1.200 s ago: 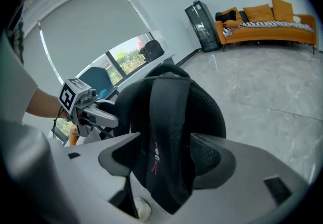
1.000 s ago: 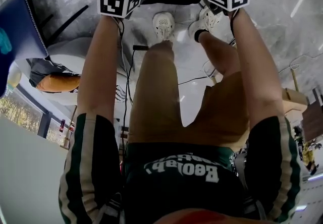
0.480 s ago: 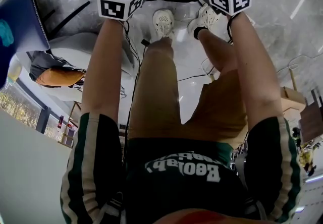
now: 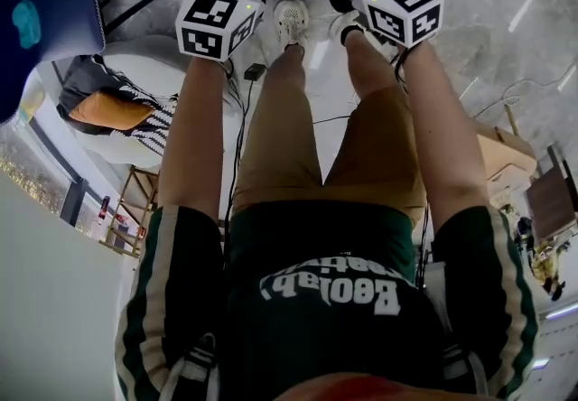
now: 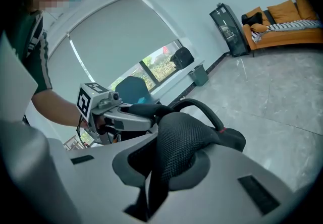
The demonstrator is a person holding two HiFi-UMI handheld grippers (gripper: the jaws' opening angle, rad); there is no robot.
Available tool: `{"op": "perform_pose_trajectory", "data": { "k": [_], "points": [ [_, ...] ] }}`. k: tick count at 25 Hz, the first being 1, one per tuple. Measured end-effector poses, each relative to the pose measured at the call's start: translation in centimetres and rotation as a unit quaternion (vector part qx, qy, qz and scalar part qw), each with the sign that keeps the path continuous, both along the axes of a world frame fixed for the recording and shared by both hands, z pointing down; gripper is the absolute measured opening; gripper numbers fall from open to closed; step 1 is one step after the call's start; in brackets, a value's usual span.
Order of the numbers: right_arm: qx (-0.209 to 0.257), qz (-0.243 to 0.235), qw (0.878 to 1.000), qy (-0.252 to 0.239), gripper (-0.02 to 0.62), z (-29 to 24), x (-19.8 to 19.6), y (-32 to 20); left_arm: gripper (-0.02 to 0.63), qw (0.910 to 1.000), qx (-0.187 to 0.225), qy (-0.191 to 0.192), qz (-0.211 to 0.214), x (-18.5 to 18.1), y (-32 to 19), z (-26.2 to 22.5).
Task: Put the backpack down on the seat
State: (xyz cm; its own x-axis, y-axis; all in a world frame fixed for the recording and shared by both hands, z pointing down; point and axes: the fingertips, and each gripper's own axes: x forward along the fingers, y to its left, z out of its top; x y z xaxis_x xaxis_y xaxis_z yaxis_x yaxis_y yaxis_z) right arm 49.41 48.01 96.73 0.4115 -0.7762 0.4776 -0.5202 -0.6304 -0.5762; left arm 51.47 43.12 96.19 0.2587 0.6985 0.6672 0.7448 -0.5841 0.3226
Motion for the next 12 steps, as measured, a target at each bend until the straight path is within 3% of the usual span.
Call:
{"op": "perform_pose_trajectory", "data": {
  "k": [4, 8, 12],
  "points": [
    [-0.002, 0.008, 1.000, 0.006, 0.060, -6.8, -2.6, -1.4, 0.072, 0.9999, -0.012, 0.008, 0.000, -2.6, -1.3, -7.2],
    [-0.011, 0.039, 0.999, 0.025, 0.060, -15.9, -4.4, -1.7, 0.072, 0.9989, -0.024, 0.029, 0.027, -5.4, -1.7, -15.7],
    [-0.020, 0.066, 0.995, 0.078, 0.060, -26.1, -4.6, -2.8, 0.072, 0.9948, -0.043, 0.079, 0.047, -6.4, -2.8, -25.4]
  ]
}}
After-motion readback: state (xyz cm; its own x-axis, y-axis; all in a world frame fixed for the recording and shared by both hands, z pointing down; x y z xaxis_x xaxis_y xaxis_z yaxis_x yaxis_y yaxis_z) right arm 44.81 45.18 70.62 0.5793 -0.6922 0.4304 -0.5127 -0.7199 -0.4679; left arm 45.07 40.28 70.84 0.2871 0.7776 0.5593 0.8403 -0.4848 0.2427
